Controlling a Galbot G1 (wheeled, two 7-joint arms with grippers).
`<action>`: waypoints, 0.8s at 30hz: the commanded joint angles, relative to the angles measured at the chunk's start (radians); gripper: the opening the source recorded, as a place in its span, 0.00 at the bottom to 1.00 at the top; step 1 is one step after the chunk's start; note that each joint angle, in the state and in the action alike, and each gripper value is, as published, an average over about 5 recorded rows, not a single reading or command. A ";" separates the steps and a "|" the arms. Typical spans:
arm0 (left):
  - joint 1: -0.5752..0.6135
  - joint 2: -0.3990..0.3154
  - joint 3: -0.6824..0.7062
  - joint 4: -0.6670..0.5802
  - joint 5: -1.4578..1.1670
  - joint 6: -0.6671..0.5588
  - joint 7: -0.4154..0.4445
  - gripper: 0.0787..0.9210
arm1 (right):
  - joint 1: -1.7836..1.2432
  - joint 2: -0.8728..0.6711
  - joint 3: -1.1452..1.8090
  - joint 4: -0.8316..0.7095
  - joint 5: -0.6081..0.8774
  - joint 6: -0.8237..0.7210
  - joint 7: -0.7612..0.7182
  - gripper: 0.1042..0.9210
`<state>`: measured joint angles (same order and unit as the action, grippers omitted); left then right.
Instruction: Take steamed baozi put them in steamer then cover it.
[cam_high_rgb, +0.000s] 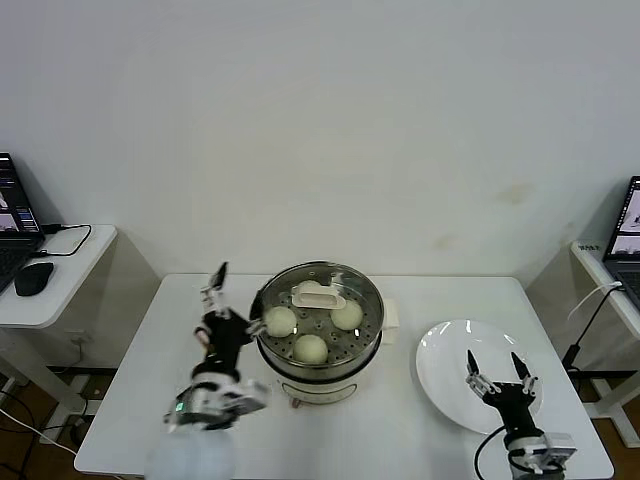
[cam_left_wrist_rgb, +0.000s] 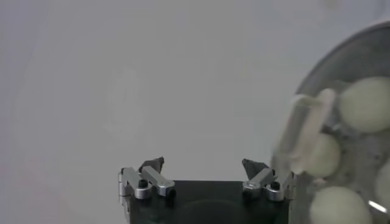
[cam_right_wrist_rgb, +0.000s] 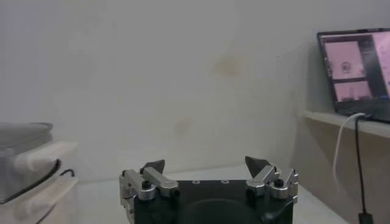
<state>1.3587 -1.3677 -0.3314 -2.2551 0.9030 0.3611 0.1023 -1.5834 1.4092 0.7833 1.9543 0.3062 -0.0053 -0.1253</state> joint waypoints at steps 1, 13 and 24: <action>0.340 0.066 -0.359 0.082 -0.673 -0.477 -0.208 0.88 | -0.017 -0.082 -0.079 -0.021 0.021 -0.040 0.014 0.88; 0.355 -0.003 -0.364 0.178 -0.991 -0.425 -0.059 0.88 | -0.039 -0.069 -0.092 -0.036 -0.041 -0.003 0.020 0.88; 0.393 0.000 -0.326 0.162 -0.943 -0.376 -0.031 0.88 | -0.072 -0.050 -0.098 0.015 -0.069 -0.055 0.075 0.88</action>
<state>1.6959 -1.3591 -0.6385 -2.1034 0.0631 -0.0094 0.0464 -1.6360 1.3601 0.6961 1.9430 0.2657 -0.0338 -0.0907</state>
